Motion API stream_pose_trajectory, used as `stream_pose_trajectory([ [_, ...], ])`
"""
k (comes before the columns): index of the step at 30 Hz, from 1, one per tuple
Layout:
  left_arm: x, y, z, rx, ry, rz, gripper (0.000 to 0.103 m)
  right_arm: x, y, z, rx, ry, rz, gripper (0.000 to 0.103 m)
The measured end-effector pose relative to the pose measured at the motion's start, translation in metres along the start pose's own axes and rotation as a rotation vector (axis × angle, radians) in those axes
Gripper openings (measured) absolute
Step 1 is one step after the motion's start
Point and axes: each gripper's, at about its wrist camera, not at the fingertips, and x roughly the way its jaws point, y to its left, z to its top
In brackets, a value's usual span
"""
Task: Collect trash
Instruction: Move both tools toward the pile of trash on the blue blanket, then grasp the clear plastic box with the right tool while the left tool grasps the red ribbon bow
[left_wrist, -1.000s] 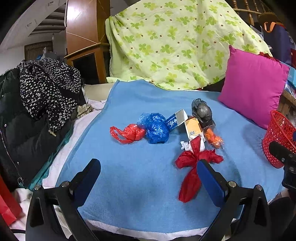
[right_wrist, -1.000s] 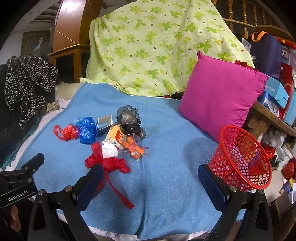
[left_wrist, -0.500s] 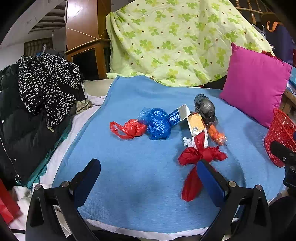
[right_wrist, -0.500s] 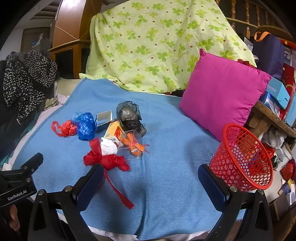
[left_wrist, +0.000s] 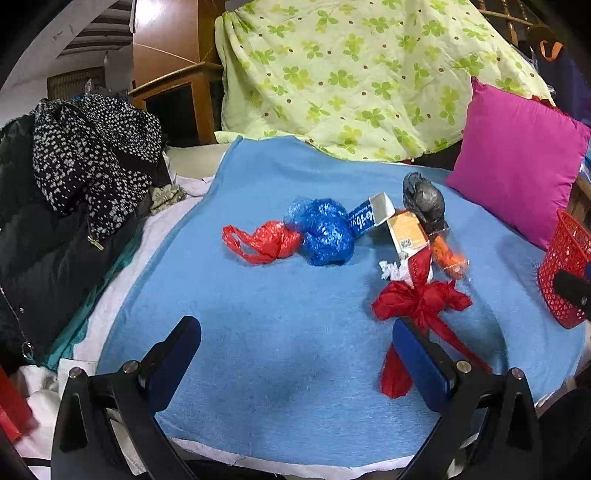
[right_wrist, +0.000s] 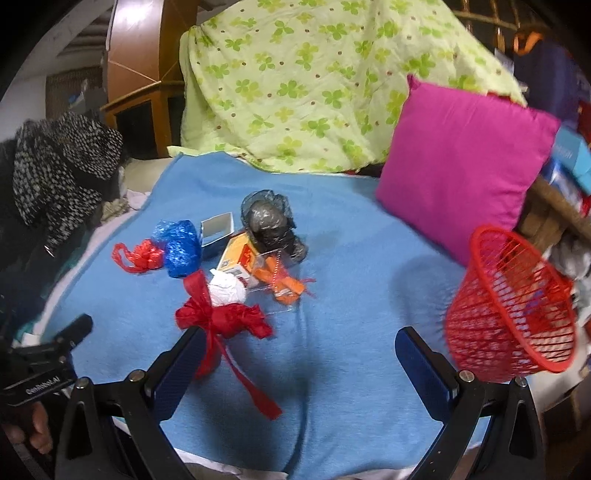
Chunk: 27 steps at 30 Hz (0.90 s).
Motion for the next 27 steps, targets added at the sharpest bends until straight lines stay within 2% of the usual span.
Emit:
stream_pose_trajectory([
  [2, 0.006, 0.001, -0.004, 0.008, 0.002, -0.009, 0.103, 0.011, -0.008, 0.001, -0.011, -0.016, 0.017, 0.103],
  [6, 0.018, -0.002, -0.008, 0.026, 0.014, -0.05, 0.103, 0.037, -0.023, 0.006, 0.017, 0.01, 0.078, 0.103],
  [9, 0.026, -0.007, -0.007, 0.028, 0.029, -0.116, 0.103, 0.058, -0.03, 0.013, 0.016, 0.059, 0.122, 0.103],
  [13, 0.042, -0.017, -0.002, 0.025, 0.053, -0.198, 0.103, 0.093, -0.035, 0.025, 0.049, 0.119, 0.236, 0.101],
  [16, 0.056, -0.024, 0.004, 0.022, 0.075, -0.25, 0.103, 0.115, -0.039, 0.029, 0.08, 0.164, 0.3, 0.089],
  [18, 0.065, -0.031, 0.008, 0.027, 0.079, -0.289, 0.103, 0.131, -0.043, 0.03, 0.108, 0.202, 0.332, 0.078],
  [19, 0.07, -0.036, 0.01, 0.03, 0.084, -0.317, 0.102, 0.137, -0.044, 0.03, 0.125, 0.217, 0.351, 0.078],
  [23, 0.085, -0.053, 0.015, 0.038, 0.107, -0.427, 0.095, 0.156, -0.052, 0.033, 0.211, 0.257, 0.421, 0.077],
  [26, 0.094, -0.065, 0.016, 0.059, 0.133, -0.459, 0.089, 0.171, -0.055, 0.037, 0.27, 0.278, 0.45, 0.078],
  [27, 0.098, -0.068, 0.017, 0.066, 0.143, -0.463, 0.084, 0.176, -0.055, 0.038, 0.278, 0.288, 0.447, 0.077],
])
